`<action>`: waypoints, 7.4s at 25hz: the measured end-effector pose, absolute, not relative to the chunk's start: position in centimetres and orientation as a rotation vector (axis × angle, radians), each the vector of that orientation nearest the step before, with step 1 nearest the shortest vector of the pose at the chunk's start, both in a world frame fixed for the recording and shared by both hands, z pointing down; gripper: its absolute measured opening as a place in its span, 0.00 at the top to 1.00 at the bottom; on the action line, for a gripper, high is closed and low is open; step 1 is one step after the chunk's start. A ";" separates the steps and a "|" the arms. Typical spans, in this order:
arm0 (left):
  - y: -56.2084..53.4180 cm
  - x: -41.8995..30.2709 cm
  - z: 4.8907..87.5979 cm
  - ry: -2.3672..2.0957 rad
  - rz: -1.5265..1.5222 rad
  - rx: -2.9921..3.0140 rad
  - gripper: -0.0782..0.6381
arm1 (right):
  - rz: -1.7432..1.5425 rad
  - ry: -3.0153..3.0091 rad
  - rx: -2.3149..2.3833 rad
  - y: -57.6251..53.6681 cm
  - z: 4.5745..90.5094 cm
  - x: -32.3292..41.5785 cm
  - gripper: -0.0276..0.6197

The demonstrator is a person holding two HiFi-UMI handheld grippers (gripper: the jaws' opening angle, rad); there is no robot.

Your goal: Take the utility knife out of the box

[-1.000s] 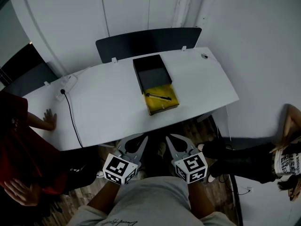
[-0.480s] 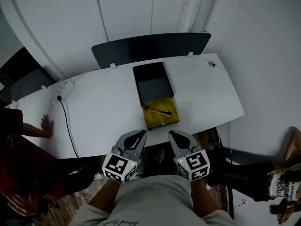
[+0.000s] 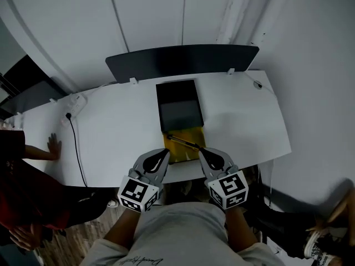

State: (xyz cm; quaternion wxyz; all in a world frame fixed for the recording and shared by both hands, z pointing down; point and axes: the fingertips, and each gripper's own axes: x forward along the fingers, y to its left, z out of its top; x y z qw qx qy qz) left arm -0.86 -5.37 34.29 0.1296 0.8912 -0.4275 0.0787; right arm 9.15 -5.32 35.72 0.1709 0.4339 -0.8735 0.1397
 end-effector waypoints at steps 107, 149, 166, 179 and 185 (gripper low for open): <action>-14.0 -4.5 50.0 -1.086 0.429 2.382 0.89 | 0.358 -1.973 0.586 -12.5 59.0 5.8 0.72; -13.6 -6.5 51.6 -1.115 0.418 2.321 0.89 | 0.330 -1.823 0.419 -12.0 62.4 5.3 0.76; -13.4 -6.3 49.2 -1.132 0.405 2.371 0.89 | 0.344 -1.875 0.469 -11.2 59.2 5.7 0.76; -12.9 -5.2 45.1 -1.120 0.389 2.456 0.89 | 0.397 -1.999 0.638 -11.1 53.7 6.5 0.75; -13.0 -4.6 42.6 -1.127 0.356 2.498 0.89 | 0.411 -2.072 0.734 -11.3 50.5 6.9 0.75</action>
